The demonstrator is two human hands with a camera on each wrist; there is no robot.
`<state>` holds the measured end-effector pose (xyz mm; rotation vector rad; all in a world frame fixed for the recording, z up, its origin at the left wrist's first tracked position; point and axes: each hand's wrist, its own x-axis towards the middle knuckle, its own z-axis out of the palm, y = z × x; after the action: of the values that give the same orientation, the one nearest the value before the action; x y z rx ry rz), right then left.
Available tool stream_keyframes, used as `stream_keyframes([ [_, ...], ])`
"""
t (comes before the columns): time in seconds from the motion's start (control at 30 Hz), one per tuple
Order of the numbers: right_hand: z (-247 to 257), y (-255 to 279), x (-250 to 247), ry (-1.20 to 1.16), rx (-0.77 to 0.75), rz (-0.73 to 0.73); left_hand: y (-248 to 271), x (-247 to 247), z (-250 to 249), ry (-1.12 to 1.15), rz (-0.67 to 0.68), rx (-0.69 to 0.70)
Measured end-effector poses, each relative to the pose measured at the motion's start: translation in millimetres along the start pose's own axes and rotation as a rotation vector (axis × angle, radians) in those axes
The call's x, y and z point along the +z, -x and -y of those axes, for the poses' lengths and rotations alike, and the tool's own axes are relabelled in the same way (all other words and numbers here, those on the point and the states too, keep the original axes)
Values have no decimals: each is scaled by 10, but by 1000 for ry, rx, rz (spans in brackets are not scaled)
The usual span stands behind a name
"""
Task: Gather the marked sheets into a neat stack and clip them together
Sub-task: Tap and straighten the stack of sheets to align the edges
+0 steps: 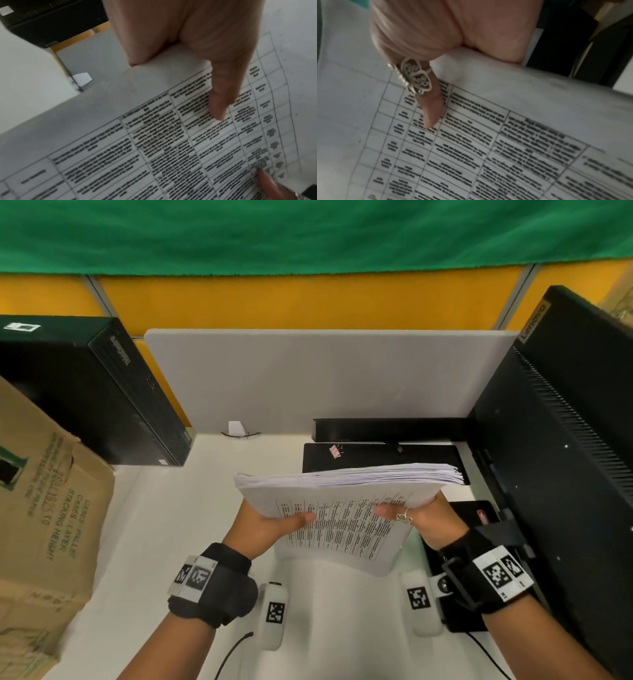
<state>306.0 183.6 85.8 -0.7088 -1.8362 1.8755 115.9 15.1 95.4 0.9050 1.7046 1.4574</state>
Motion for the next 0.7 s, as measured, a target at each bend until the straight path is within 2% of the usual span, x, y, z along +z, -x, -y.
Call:
stream_keyframes([
  [0.13, 16, 40, -22, -14, -39, -22, 39, 17, -9, 6, 15, -3],
  [0.3, -99, 66, -43, -30, 40, -14, 65, 61, 72, 7, 24, -18],
  [0.5, 178, 39, -72, -77, -64, 99, -17, -49, -128, 49, 64, 75],
  [0.6, 169, 55, -126, -46, 62, 180, -94, -153, -189, 142, 52, 68],
  [0.7, 21, 136, -180, 99, 175, 209, -156, -288, -221, 214, 34, 45],
])
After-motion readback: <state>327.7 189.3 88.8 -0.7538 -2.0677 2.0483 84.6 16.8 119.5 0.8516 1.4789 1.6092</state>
